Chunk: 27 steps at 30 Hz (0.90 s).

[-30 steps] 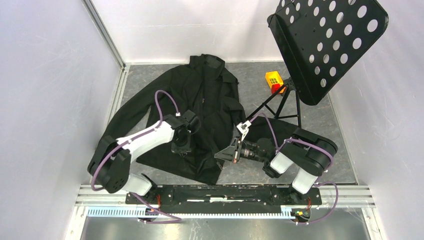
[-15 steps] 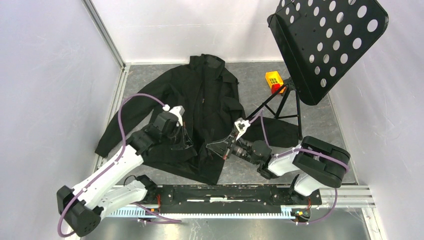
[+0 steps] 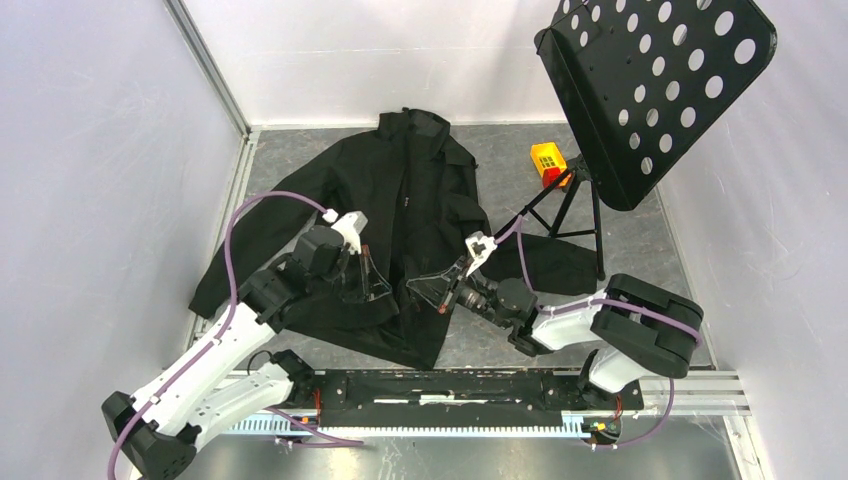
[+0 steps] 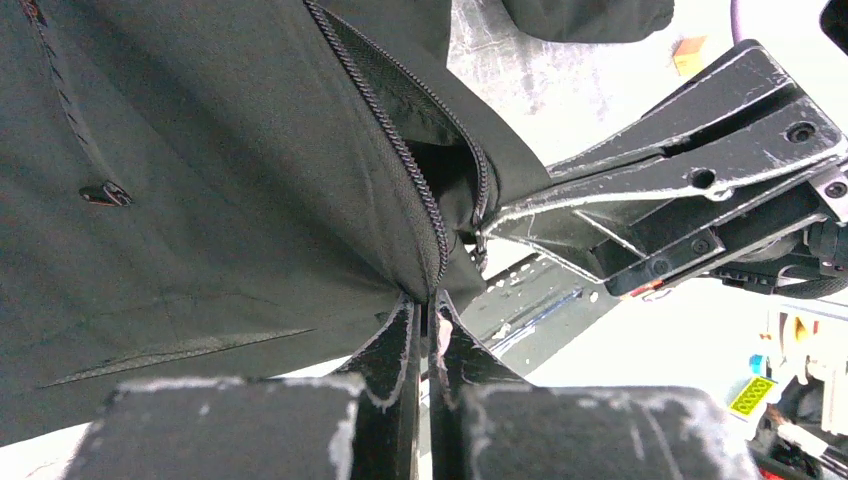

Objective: Zip up the jacket

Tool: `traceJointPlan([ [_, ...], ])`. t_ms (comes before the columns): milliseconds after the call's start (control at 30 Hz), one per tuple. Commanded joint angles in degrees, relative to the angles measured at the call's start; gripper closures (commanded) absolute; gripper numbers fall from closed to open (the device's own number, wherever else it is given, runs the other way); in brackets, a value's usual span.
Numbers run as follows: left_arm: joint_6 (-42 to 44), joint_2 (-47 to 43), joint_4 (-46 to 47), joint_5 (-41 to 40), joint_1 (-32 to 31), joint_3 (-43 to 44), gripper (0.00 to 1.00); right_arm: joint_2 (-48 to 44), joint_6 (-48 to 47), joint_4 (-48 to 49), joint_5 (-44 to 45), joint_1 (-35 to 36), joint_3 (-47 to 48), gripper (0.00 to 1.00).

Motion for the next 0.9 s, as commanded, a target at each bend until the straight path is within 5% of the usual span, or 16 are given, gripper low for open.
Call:
traceJointPlan([
  [0, -2.2, 1.0, 3.1, 4.5, 0.1, 0.3, 0.98, 0.9, 2.0, 7.2, -0.6, 0.7, 1.9, 1.00],
  [400, -3.5, 1.4, 4.2, 3.7, 0.1, -0.4, 0.98, 6.6, 15.6, 20.7, -8.2, 0.3, 0.9, 1.00],
  [867, -6.1, -1.1, -7.1, 1.6, 0.1, 9.0, 0.98, 11.0, 34.3, 28.8, -7.4, -1.2, 0.1, 1.00],
])
